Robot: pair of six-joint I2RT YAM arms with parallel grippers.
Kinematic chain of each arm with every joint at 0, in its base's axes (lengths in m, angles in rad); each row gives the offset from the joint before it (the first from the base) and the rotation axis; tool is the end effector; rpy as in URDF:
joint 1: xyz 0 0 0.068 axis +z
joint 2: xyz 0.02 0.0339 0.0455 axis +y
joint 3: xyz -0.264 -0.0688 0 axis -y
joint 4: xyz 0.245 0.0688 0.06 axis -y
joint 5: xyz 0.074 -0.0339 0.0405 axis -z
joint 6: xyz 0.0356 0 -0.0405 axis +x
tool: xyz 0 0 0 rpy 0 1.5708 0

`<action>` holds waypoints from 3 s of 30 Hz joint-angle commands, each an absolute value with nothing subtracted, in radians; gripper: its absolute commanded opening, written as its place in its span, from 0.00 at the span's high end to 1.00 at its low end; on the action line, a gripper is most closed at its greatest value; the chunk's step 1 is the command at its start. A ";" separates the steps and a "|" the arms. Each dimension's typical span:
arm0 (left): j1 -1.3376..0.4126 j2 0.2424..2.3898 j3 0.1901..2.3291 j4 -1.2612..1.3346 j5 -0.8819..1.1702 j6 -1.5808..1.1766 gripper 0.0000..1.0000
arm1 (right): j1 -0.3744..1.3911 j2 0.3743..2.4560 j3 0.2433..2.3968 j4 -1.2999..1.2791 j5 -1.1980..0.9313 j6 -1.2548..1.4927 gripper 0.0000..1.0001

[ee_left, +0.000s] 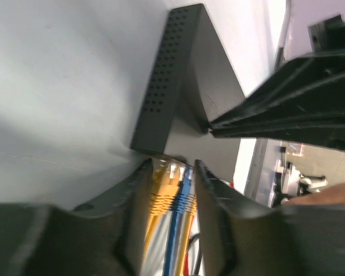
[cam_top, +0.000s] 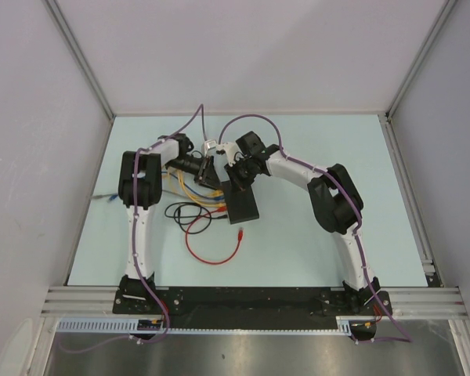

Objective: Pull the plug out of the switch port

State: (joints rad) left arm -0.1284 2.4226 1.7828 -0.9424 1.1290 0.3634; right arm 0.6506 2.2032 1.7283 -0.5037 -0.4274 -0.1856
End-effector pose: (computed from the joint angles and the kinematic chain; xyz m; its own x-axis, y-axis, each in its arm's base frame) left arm 0.4422 -0.0895 0.1000 -0.9111 0.2709 -0.3106 0.3941 0.3521 -0.8489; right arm 0.3736 0.3029 0.1795 -0.5132 -0.6017 -0.6121 -0.8445 0.4812 0.2350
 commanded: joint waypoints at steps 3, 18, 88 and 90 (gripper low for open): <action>-0.114 2.493 1.829 -1.183 1.117 0.580 0.54 | 0.652 2.241 1.720 -0.531 -0.387 -0.212 1.00; -0.123 2.474 1.801 -1.129 1.025 0.542 0.76 | 0.650 2.244 1.715 -0.526 -0.391 -0.210 1.00; 0.031 2.023 1.727 -0.776 0.147 -0.097 0.26 | 0.638 2.183 1.651 -0.486 -0.347 -0.216 1.00; 0.032 2.051 1.753 -0.779 0.132 -0.094 0.35 | 0.640 2.178 1.646 -0.485 -0.342 -0.218 1.00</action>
State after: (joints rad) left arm 0.0345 2.0274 1.6585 -0.7727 0.1413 -0.0826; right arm 0.6411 2.1883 1.6878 -0.4301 -0.4072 -0.1963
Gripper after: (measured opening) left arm 0.722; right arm 0.009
